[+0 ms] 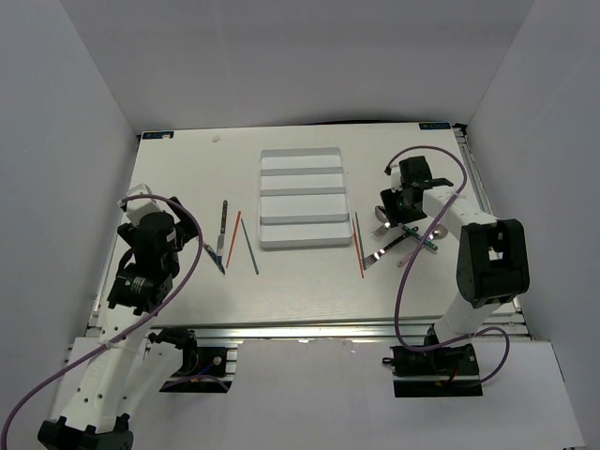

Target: Sort the eating utensils into containers

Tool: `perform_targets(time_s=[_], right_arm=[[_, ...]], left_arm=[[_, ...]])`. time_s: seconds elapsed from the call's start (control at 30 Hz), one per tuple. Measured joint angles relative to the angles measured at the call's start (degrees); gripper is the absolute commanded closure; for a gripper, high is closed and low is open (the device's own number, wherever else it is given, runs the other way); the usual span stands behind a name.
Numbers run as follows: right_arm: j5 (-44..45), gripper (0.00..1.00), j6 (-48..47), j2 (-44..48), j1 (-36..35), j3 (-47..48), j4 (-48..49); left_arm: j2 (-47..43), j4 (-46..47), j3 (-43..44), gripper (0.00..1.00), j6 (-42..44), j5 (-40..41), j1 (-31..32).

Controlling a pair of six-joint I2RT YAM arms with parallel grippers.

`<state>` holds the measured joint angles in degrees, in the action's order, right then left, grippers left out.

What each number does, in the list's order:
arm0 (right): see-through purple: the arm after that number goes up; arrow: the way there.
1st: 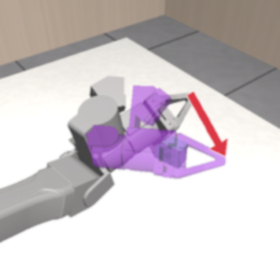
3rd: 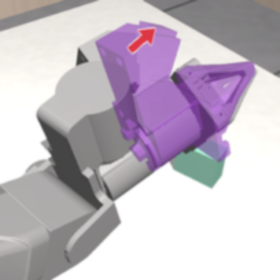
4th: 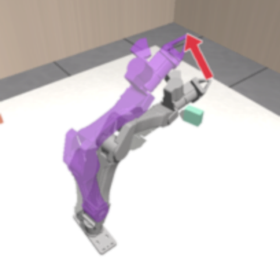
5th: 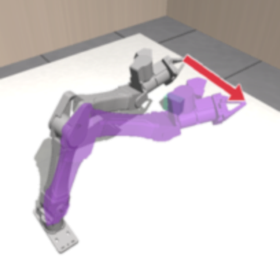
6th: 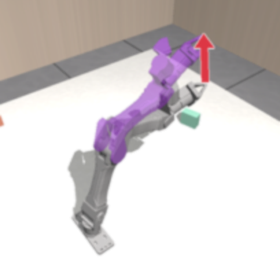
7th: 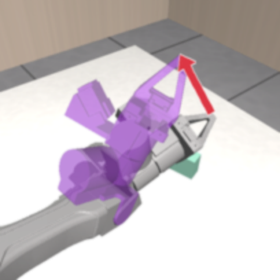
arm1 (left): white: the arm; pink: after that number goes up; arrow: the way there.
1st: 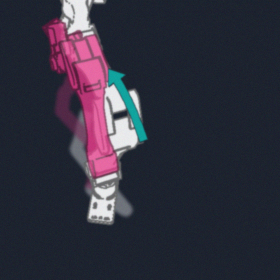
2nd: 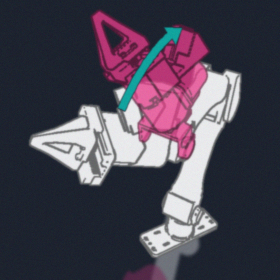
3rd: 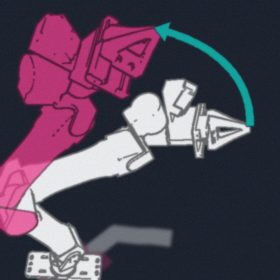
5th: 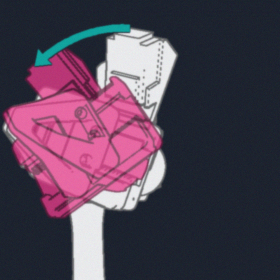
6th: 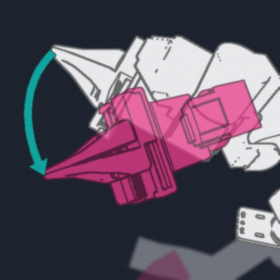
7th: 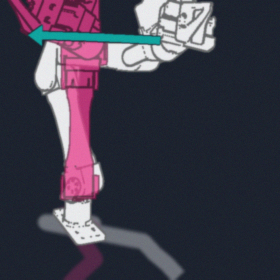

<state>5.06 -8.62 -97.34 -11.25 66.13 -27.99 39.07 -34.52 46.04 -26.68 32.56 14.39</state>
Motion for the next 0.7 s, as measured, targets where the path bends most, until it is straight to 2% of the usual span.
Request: perform_targets(time_s=[0.2, 0.3, 0.7], right_arm=[[-1.5, 0.4, -2.3, -0.1, 0.5, 0.0, 0.4], [-0.6, 0.39, -0.1, -0.8, 1.1, 0.2, 1.0], [11.5, 0.43, 33.2, -8.3, 3.9, 7.0, 2.9]], left_arm=[[0.7, -0.1, -0.3, 0.02, -0.2, 0.0, 0.1], [1.0, -0.2, -0.4, 0.02, -0.2, 0.0, 0.1], [2.0, -0.2, -0.4, 0.02, -0.2, 0.0, 0.1]])
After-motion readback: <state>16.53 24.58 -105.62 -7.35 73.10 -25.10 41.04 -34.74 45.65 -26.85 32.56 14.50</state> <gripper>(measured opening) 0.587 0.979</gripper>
